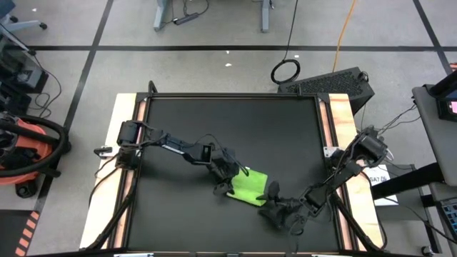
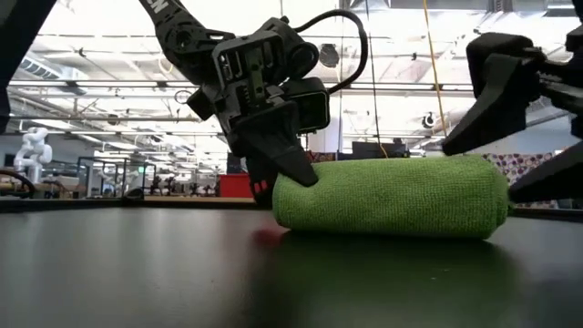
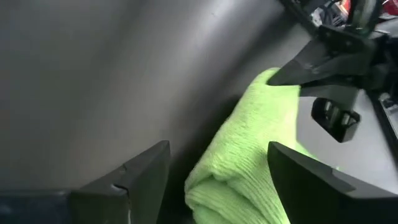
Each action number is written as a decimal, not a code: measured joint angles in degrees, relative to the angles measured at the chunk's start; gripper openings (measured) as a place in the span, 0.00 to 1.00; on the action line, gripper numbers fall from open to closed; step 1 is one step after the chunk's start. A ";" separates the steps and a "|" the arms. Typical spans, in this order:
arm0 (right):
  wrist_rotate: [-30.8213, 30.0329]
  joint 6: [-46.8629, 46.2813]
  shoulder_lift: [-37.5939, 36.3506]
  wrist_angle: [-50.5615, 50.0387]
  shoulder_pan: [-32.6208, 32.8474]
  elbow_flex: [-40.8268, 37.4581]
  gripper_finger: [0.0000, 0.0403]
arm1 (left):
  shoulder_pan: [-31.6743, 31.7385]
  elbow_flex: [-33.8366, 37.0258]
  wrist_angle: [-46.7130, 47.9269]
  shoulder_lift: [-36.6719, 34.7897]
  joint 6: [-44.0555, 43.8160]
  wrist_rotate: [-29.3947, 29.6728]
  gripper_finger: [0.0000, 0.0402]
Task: Roll towel into tight, uniform cylinder
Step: Roll the green towel
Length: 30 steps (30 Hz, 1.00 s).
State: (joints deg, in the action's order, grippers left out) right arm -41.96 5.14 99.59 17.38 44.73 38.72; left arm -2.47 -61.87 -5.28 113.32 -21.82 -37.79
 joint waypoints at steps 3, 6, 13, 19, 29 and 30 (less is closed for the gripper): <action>-0.75 -1.55 2.59 -0.37 -0.52 1.28 0.64 | 0.12 -0.02 -0.04 -0.03 -0.40 -0.80 0.02; -3.51 -6.79 4.49 -1.39 -0.82 1.42 0.61 | 0.09 -0.02 -0.02 -0.03 -0.56 -1.42 0.02; -7.50 -12.61 5.27 -2.53 -0.87 1.47 0.45 | 0.09 -0.07 0.04 -0.03 -1.73 -2.77 0.03; -4.76 -13.86 5.25 -4.92 -2.00 1.53 0.12 | -0.92 -0.07 0.04 -0.05 -1.90 -3.98 0.05; 4.03 -8.96 5.15 -5.49 -6.44 1.58 0.03 | -3.24 -0.09 0.10 -0.05 -2.66 -2.90 0.06; 5.53 -8.65 5.11 -5.59 -7.13 1.57 0.02 | -3.25 -0.09 0.18 -0.05 -1.98 -2.42 0.06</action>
State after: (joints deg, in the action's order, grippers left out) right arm -36.43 -3.51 104.70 11.79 37.61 40.29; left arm -5.72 -61.95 -5.09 113.27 -23.80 -40.21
